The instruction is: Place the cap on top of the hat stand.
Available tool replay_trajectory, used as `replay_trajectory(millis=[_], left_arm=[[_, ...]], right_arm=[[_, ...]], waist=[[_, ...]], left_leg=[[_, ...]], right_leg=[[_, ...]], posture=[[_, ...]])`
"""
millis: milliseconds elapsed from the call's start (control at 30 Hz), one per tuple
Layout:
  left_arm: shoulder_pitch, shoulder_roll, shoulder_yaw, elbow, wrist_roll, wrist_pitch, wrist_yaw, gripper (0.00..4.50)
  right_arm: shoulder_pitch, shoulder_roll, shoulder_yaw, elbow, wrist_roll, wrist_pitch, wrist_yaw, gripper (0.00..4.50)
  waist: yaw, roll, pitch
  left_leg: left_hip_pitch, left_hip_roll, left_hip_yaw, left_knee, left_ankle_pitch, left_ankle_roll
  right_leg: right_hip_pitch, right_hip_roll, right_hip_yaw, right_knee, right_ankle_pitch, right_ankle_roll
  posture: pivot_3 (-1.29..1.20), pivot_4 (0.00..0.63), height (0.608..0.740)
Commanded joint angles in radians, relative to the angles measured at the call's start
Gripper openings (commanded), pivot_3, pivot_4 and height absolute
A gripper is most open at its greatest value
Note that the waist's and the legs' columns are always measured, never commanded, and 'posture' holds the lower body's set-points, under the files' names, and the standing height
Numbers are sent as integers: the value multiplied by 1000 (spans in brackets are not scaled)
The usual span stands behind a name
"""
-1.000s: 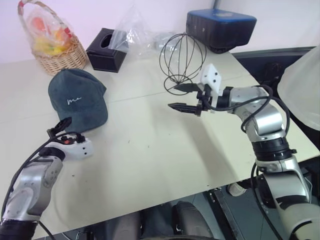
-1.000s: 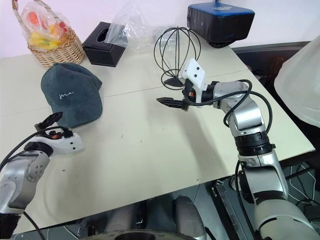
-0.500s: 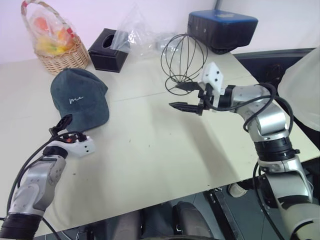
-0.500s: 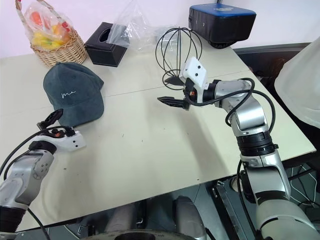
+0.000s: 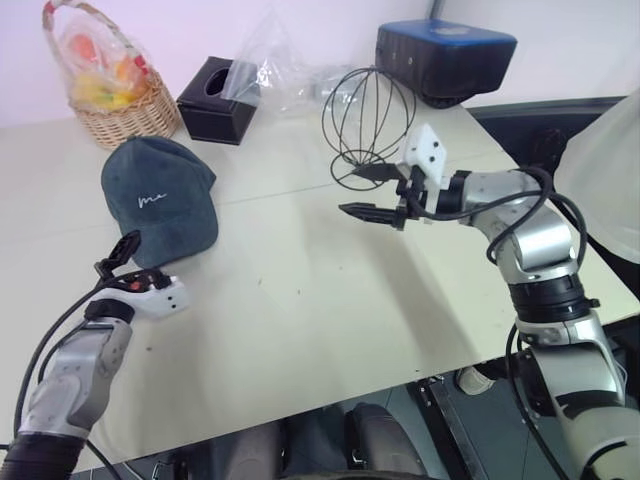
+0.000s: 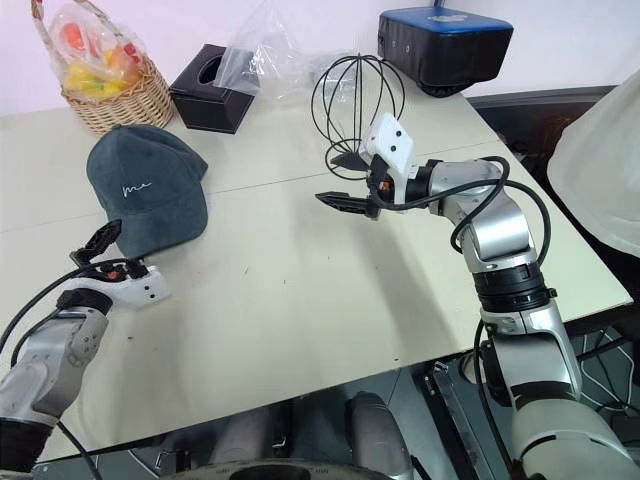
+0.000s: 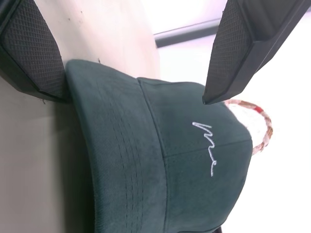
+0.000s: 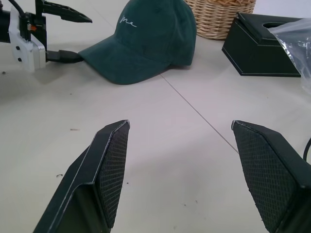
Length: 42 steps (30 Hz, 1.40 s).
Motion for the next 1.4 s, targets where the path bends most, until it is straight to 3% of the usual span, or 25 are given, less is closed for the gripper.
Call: replay_trajectory(millis=[33, 467, 567, 800, 1233, 1400], left_arm=[[16, 1, 22, -17, -4, -5, 54, 4500], [30, -12, -19, 40, -19, -12, 88, 4500], [26, -13, -23, 46, -20, -16, 90, 3584], [25, -9, -30, 45, -21, -16, 108, 87], [37, -18, -2, -4, -15, -29, 218, 11], [46, -58, 15, 14, -81, -53, 258, 11]], right_arm=[[-15, -8, -25, -47, 15, -7, -6, 3419], [-12, -16, -27, -52, 20, -3, -6, 3419], [-12, -19, -27, -53, 22, -3, -6, 3487], [-9, -20, -28, -57, 23, 0, -10, 3487], [-2, -26, -30, -65, 25, 4, -12, 3487], [-5, -23, -28, -60, 21, 0, -15, 3487]], waist=[[2, 0, 0], [5, 0, 0], [5, 0, 0], [9, 5, -3], [6, 6, -3], [6, 6, -3]], left_leg=[[0, 0, 0, 0, 0, 0], [0, 0, 0, 0, 0, 0], [0, 0, 0, 0, 0, 0], [0, 0, 0, 0, 0, 0], [0, 0, 0, 0, 0, 0], [0, 0, 0, 0, 0, 0]], right_leg=[[0, 0, 0, 0, 0, 0], [0, 0, 0, 0, 0, 0], [0, 0, 0, 0, 0, 0], [1, 0, 0, 0, 0, 0], [0, 0, 0, 1, 0, 0], [0, 0, 0, 1, 0, 0]], posture=[[0, 150, 740], [0, 150, 740], [0, 150, 740], [0, 150, 740], [0, 150, 740], [0, 150, 740]])
